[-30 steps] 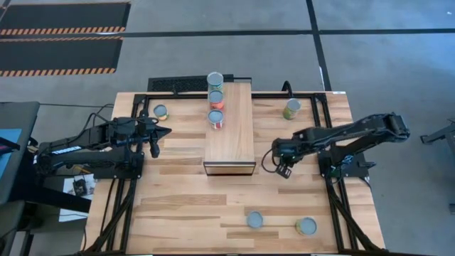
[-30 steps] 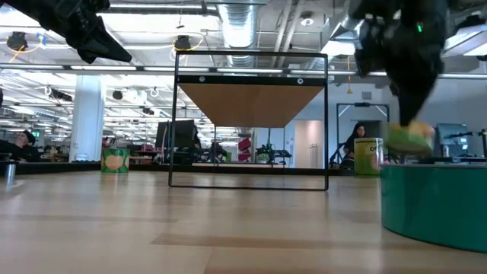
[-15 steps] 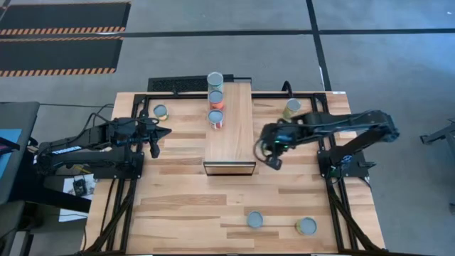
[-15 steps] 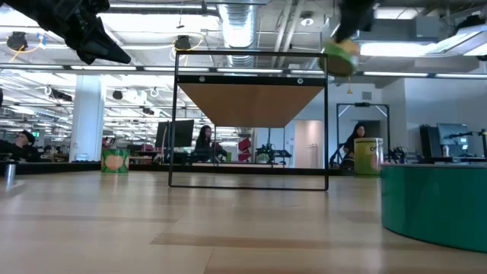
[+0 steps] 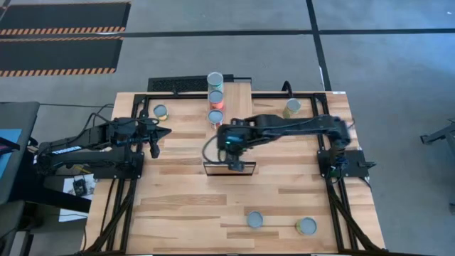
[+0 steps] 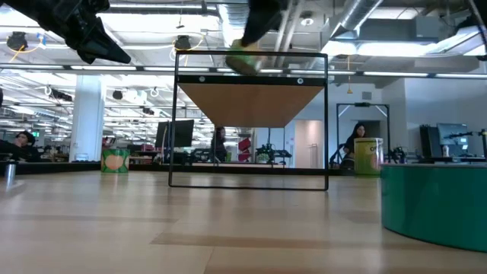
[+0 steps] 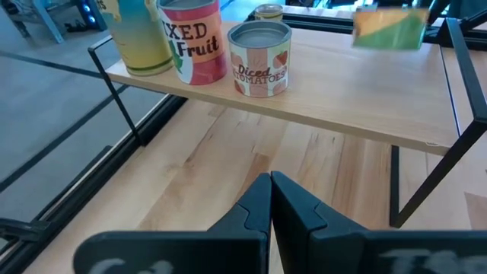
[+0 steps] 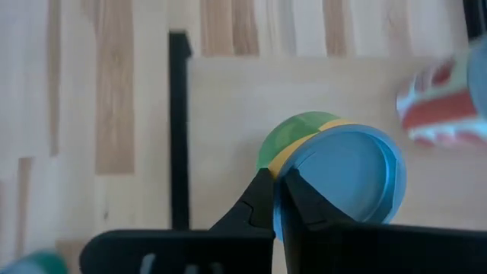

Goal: Pick and place cans onto a shelf
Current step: Put the canned mushroom on the shelf

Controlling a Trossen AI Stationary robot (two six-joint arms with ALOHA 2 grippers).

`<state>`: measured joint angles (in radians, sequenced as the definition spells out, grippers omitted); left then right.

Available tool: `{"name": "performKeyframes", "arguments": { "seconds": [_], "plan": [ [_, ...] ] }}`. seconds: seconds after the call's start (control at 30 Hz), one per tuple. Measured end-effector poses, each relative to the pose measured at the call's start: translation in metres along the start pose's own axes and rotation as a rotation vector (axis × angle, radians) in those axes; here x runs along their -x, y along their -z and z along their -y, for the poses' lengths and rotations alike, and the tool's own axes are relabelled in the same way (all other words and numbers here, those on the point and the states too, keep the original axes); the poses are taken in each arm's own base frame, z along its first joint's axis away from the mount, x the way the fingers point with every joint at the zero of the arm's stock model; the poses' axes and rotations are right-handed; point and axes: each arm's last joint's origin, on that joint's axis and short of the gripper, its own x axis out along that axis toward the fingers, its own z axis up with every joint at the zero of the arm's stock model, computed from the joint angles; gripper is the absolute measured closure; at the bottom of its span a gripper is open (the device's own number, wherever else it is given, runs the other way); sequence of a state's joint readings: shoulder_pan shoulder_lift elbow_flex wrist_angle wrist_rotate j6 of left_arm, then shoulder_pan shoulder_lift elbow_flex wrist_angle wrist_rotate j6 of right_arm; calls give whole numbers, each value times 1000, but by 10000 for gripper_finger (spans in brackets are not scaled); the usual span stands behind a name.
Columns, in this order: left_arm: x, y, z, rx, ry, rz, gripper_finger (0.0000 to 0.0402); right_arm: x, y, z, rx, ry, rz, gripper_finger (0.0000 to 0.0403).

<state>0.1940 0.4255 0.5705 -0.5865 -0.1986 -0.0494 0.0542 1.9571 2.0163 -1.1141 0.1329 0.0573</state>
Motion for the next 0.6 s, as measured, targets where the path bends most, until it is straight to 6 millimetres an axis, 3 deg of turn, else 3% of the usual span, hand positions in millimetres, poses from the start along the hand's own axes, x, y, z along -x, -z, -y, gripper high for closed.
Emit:
{"name": "performKeyframes", "arguments": {
  "seconds": [0.2,0.37,0.6],
  "plan": [
    [0,0,0,0,0,2,401,-25,-19,4,48,9,3,388],
    [0,0,0,5,0,1,401,-41,-23,5,89,12,-17,384],
    [0,0,0,16,4,1,401,-44,-24,7,84,16,-10,360]
  ]
}}
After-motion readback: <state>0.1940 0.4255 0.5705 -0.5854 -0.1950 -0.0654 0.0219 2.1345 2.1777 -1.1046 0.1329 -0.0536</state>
